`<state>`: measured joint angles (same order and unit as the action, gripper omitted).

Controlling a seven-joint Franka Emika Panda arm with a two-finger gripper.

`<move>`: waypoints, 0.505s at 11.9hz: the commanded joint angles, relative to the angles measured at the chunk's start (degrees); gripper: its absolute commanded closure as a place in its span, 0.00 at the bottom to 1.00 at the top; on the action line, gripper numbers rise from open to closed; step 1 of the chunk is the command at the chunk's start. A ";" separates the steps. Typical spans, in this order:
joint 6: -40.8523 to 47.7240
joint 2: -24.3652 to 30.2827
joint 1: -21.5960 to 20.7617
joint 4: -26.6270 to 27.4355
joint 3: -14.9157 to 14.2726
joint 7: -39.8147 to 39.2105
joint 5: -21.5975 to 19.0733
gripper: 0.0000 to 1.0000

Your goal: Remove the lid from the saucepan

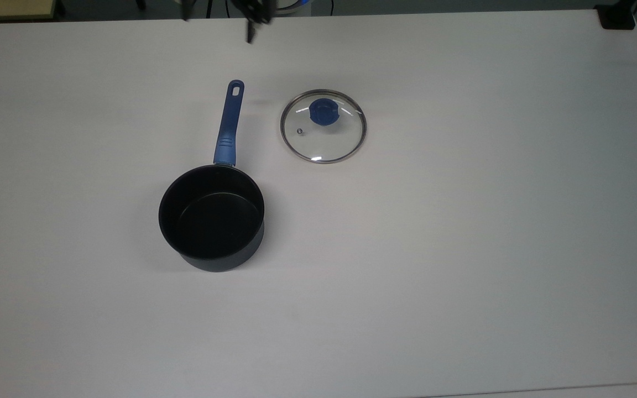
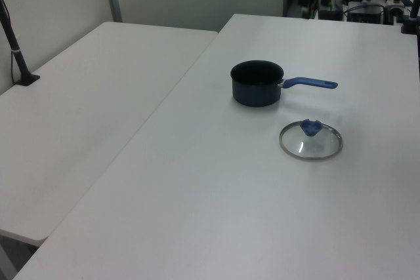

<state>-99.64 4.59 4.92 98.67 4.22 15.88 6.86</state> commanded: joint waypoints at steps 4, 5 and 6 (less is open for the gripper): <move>4.28 0.25 -0.71 -4.19 -6.95 -20.10 -7.13 0.00; 4.36 0.24 -0.36 -4.19 -5.73 -18.62 -7.21 0.00; 4.28 -0.02 0.69 -4.63 -3.45 -13.38 -7.13 0.00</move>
<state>-96.87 5.19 4.88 95.36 -2.23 -3.06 0.54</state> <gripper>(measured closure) 0.000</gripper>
